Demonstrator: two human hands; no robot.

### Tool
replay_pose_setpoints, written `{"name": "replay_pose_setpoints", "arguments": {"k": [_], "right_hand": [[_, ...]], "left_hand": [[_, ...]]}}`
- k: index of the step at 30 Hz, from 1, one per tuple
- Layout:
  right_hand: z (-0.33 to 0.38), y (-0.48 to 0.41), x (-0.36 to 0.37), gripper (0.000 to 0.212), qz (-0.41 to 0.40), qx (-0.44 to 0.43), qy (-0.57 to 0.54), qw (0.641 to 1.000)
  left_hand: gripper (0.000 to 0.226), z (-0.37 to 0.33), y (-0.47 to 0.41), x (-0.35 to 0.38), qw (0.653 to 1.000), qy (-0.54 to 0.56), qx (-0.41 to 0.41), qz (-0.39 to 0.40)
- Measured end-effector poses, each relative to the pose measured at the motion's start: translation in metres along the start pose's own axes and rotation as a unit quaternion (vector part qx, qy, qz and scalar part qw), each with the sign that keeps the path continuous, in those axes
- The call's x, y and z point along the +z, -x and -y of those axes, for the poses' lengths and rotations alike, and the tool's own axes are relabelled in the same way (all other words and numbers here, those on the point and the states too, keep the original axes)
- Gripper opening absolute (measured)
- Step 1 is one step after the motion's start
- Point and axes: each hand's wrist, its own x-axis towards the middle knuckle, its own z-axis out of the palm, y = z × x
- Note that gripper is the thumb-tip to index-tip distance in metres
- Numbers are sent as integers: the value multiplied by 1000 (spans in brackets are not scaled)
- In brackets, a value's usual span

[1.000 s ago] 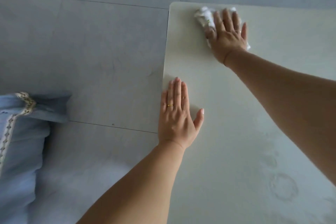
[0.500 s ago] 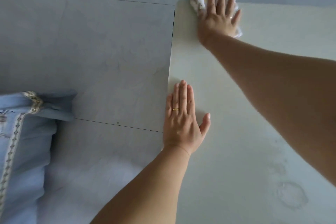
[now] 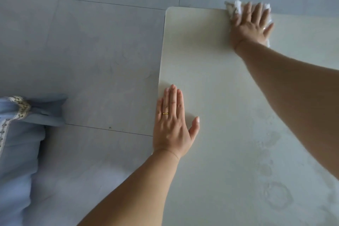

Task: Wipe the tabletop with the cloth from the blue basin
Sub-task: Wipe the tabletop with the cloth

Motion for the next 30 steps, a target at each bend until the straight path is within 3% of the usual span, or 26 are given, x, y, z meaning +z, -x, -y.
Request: {"name": "replay_pose_setpoints", "arguments": {"k": [2, 4, 6, 8, 10, 13, 16, 18, 20, 23, 25, 27, 30], "right_hand": [[27, 17, 10, 55, 5, -22, -11, 1000], [46, 42, 25, 54, 25, -164, 17, 986], [39, 62, 29, 52, 51, -304, 57, 949], [9, 51, 18, 51, 53, -347, 75, 933], [-34, 28, 2, 51, 26, -276, 69, 958], [-89, 2, -19, 54, 6, -81, 38, 996], [-68, 17, -11, 57, -12, 36, -10, 999], [-35, 48, 8, 56, -12, -17, -11, 1000], [-19, 88, 25, 54, 2, -162, 14, 987], [-54, 104, 21, 52, 27, -318, 72, 945], [-94, 86, 7, 51, 7, -279, 73, 958], [-119, 71, -1, 52, -12, -152, 46, 987], [-94, 88, 10, 55, -33, -25, 16, 999]], "left_hand": [[79, 0, 0, -1, 1000, -1, 2, 1], [80, -1, 0, -2, 1000, -4, 1, 2], [80, -1, 0, -2, 1000, -5, 1, 1], [80, -1, 0, -3, 1000, -6, 3, 1], [80, -1, 0, -3, 1000, -6, 3, 0], [80, -1, -1, -3, 1000, -7, 3, -2], [80, -1, -1, -2, 1000, -14, 3, -2], [80, -1, -1, -1, 1000, -15, 4, -3], [80, -1, -1, -2, 1000, -18, 3, -4], [79, -1, -1, -2, 1000, -25, 8, -10], [79, -1, -2, -2, 999, -28, 9, -12], [79, -1, -2, -2, 999, -29, 6, -13], [79, -1, -2, -1, 999, -33, 4, -8]]}}
